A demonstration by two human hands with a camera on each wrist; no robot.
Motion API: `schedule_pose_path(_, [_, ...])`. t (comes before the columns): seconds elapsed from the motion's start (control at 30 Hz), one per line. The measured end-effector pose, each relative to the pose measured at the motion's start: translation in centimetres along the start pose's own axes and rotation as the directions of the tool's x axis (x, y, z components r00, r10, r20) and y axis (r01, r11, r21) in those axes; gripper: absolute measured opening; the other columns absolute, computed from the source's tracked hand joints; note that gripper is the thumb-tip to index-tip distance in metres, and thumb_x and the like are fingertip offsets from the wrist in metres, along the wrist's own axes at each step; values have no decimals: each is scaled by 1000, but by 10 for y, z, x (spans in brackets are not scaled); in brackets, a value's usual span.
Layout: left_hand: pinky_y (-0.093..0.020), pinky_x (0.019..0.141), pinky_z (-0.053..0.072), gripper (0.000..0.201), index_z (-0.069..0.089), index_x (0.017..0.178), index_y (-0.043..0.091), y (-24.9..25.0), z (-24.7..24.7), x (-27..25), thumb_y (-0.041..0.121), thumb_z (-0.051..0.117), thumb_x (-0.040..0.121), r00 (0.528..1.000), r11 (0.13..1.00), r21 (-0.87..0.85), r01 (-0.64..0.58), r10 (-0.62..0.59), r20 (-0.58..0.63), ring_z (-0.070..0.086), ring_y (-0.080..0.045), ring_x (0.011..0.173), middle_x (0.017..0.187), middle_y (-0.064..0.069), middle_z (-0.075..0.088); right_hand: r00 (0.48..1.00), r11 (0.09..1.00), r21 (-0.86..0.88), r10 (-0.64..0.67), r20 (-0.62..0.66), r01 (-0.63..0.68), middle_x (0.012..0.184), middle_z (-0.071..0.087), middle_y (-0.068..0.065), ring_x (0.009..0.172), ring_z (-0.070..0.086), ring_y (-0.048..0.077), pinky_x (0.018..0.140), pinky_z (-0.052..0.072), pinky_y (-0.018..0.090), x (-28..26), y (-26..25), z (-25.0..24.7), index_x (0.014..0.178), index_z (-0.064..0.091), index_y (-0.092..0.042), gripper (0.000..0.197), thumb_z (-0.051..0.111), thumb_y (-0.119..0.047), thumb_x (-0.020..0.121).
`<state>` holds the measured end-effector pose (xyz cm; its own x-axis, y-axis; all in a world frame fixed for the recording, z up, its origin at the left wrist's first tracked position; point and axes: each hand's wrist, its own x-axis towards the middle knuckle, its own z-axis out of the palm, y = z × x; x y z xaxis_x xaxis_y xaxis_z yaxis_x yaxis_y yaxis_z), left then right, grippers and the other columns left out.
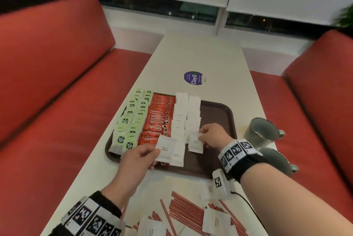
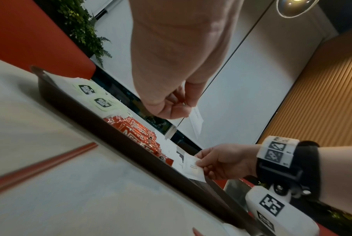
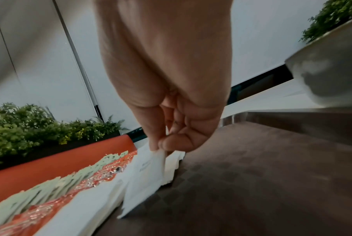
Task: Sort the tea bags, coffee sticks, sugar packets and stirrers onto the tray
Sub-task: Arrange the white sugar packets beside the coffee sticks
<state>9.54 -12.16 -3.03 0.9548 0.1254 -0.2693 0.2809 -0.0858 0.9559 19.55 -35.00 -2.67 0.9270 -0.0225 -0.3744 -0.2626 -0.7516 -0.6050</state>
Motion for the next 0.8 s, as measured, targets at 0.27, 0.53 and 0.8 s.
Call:
schedule_pose_path(0.27, [-28,68,54,8,70,86,22,-5,-8,11,15,67,87,999,1000,-8,14,-14,-35,59,-13,67,72,1,65,994,981,-187,72,77,-57,71,61,6,74,69,29,74,59,37,25,-11,10,70,52,-14,20,63,-2,82])
schedule_pose_path(0.53, [-21,62,52,6,70,91,16,-2,3,13,14,66,87,999,999,-34,32,-32,6,62,-11,66,75,-3,67,990,983,-163,-106,-96,90,89,61,0,77,57,15,65,44,22,-11,-27,2,87,59,-14,15,59,-29,91])
schedule_pose_path(0.8, [-24,63,54,10,69,96,8,9,27,9,8,65,87,994,993,-105,58,-47,97,64,-14,68,85,-12,68,989,849,519,-141,51,95,59,59,-2,46,51,0,44,39,13,-72,-29,16,73,60,-8,15,68,-1,84])
